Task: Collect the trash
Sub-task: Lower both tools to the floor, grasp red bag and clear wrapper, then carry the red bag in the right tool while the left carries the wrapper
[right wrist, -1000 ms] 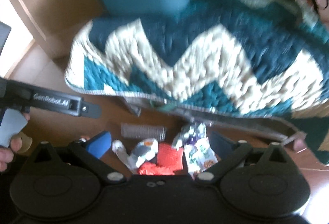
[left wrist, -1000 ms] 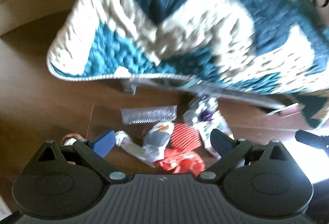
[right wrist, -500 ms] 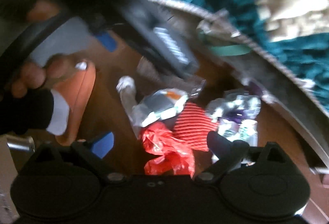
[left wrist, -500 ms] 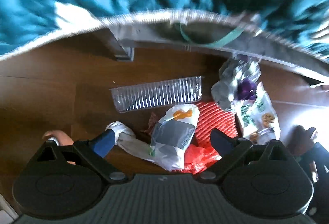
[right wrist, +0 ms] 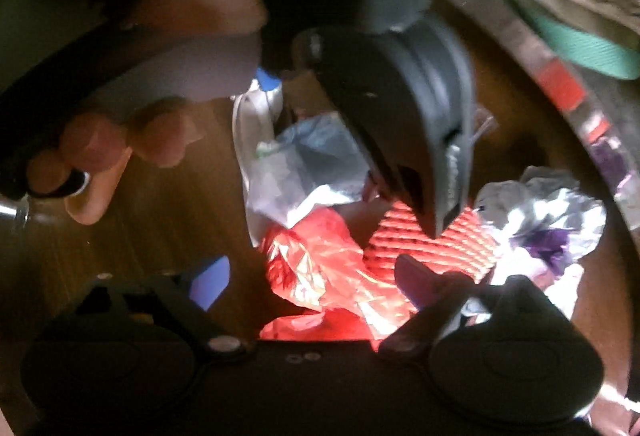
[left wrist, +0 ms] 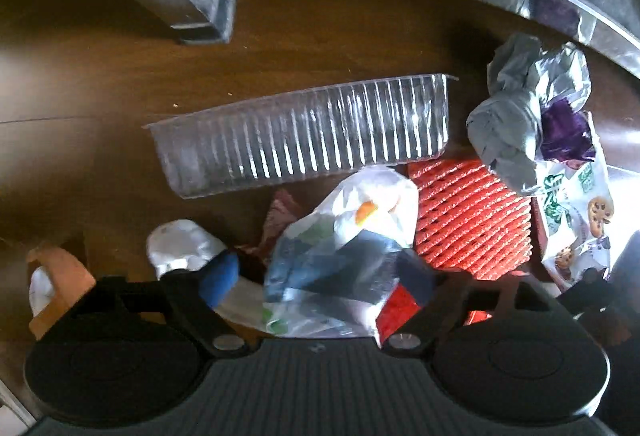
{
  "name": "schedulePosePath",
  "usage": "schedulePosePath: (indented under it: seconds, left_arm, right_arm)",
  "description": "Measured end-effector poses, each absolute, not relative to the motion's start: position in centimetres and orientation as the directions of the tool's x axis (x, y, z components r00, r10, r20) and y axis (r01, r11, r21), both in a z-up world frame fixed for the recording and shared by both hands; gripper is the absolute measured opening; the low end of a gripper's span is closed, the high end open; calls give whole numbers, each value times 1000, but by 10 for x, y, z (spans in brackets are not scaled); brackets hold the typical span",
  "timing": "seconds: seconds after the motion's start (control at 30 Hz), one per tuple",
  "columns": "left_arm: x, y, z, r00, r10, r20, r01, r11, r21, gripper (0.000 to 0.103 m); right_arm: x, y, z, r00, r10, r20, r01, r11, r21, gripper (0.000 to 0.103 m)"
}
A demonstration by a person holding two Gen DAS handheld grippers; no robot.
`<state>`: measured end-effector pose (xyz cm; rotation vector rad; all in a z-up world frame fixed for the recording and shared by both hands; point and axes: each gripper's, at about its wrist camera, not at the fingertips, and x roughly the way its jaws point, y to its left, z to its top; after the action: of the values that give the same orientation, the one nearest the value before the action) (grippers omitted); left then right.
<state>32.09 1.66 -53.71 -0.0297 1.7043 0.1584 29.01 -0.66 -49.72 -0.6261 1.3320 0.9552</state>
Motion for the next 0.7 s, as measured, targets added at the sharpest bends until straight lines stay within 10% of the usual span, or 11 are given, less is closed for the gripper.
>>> schedulePosePath:
  seconds: [0.2, 0.43, 0.7]
  left_arm:
    - [323, 17, -544, -127, 85, -988, -110, 989, 99, 74]
    - [325, 30, -543, -109, 27, -994, -170, 984, 46, 27]
    - [317, 36, -509, -98, -4, -995, -234, 972, 20, 12]
  right_arm:
    - [289, -2, -516, -56, 187, -981, -853, 501, 145, 72]
    - [285, 0, -517, -38, 187, -982, -851, 509, 130, 27]
    - [281, -21, -488, -40, 196, -980, -779, 608, 153, 18]
